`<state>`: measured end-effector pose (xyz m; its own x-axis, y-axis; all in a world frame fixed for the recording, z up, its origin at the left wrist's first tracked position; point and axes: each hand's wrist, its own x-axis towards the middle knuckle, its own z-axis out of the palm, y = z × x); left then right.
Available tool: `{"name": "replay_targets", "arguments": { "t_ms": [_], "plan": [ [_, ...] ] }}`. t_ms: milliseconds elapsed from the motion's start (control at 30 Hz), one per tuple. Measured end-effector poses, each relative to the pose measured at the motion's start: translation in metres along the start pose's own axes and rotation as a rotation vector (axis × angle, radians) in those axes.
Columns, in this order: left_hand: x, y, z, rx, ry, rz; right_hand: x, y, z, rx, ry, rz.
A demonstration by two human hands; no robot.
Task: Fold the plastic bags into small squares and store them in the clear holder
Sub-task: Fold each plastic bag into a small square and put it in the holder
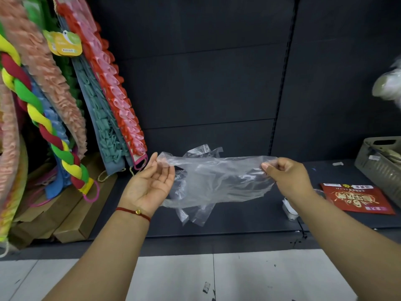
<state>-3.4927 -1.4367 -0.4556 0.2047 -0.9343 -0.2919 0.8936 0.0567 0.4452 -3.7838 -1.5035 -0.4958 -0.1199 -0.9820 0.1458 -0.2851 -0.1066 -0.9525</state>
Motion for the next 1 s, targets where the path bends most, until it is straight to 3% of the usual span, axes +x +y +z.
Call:
{"name": "replay_targets", "arguments": {
  "t_ms": [133, 267, 333, 500, 700, 833, 1000],
  "plan": [
    [0.0, 0.002, 0.004, -0.133, -0.029, 0.025, -0.003, -0.002, 0.002, -0.008, -0.015, -0.005],
    [0.002, 0.005, -0.002, -0.023, -0.094, 0.039, -0.003, 0.001, 0.003, -0.019, -0.017, -0.002],
    [0.003, 0.005, -0.006, 0.23, -0.112, 0.116, -0.003, 0.001, 0.002, -0.045, -0.021, 0.003],
    [0.0, 0.025, -0.014, 1.285, -0.151, 0.426, 0.001, 0.002, -0.004, -0.085, -0.021, 0.05],
    [0.001, 0.039, -0.018, 1.882, -0.256, 0.38, 0.006, 0.001, -0.009, -0.101, -0.075, 0.127],
    [0.007, 0.037, -0.021, 1.946, -0.273, 0.342, 0.006, 0.003, -0.007, -0.087, -0.082, 0.162],
    [0.008, 0.038, -0.028, 1.721, -0.269, 0.141, 0.007, 0.004, -0.005, -0.069, -0.086, 0.175]
  ]
}}
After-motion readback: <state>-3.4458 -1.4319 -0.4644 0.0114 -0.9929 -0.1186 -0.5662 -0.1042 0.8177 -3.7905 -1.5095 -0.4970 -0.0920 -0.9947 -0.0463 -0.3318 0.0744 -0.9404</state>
